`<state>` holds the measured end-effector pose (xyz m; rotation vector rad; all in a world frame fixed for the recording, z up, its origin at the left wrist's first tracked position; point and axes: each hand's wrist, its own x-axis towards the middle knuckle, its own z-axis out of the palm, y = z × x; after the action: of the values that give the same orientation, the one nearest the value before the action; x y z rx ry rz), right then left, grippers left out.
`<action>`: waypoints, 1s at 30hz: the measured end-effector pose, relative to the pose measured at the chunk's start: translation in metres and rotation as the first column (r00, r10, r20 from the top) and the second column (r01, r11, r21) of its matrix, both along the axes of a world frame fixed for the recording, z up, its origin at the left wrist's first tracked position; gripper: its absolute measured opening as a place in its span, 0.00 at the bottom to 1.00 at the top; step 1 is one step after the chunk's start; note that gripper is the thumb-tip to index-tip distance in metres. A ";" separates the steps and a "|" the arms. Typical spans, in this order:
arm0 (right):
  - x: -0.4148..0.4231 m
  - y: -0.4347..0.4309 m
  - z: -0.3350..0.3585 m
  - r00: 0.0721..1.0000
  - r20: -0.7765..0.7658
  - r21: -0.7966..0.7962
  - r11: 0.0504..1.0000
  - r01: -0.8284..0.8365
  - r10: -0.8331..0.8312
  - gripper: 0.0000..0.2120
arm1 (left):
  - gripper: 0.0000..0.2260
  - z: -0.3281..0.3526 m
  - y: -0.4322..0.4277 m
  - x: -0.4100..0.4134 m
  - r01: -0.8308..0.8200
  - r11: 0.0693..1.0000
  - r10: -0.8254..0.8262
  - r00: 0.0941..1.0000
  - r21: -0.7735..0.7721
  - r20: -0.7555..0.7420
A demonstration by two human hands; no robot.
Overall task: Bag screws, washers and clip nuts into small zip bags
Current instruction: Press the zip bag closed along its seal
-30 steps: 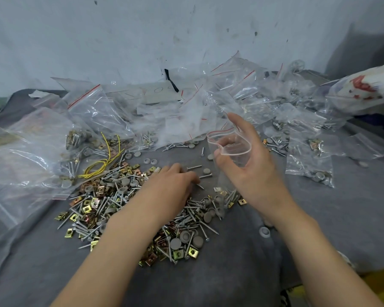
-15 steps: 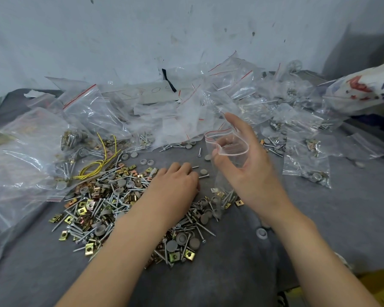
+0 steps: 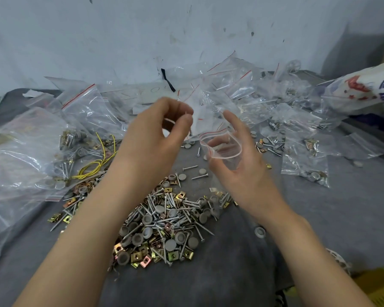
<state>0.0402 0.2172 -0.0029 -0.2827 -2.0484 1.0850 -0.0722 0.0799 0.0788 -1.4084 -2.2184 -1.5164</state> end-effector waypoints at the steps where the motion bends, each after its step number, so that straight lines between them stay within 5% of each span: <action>1: -0.001 -0.001 0.000 1.000 -0.005 0.006 1.000 0.001 -0.001 0.35 | 0.03 0.005 -0.001 0.005 0.021 0.999 -0.020 1.000 0.029 -0.023; 16: -0.002 -0.003 -0.001 1.000 0.001 0.052 0.999 0.014 -0.014 0.37 | 0.05 -0.001 0.001 0.010 0.071 0.997 -0.071 0.997 0.014 0.012; 20: -0.001 -0.002 -0.001 1.000 0.006 0.042 0.999 0.020 -0.020 0.36 | 0.09 -0.006 -0.005 -0.004 0.023 0.986 -0.015 0.999 -0.167 0.048; 25: -0.001 0.001 -0.001 1.000 0.004 0.018 1.000 0.007 -0.007 0.36 | 0.11 -0.023 -0.018 -0.016 0.083 0.693 -0.114 0.993 -0.716 0.005; 30: -0.001 0.002 -0.002 1.000 0.003 0.005 1.000 0.010 -0.010 0.36 | 0.18 -0.040 -0.025 -0.014 0.077 0.509 -0.084 0.996 -0.857 0.040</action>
<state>0.0396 0.2190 -0.0050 -0.2915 -2.0499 1.0736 -0.0866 0.0548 0.0391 -1.6843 -3.1130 -0.2705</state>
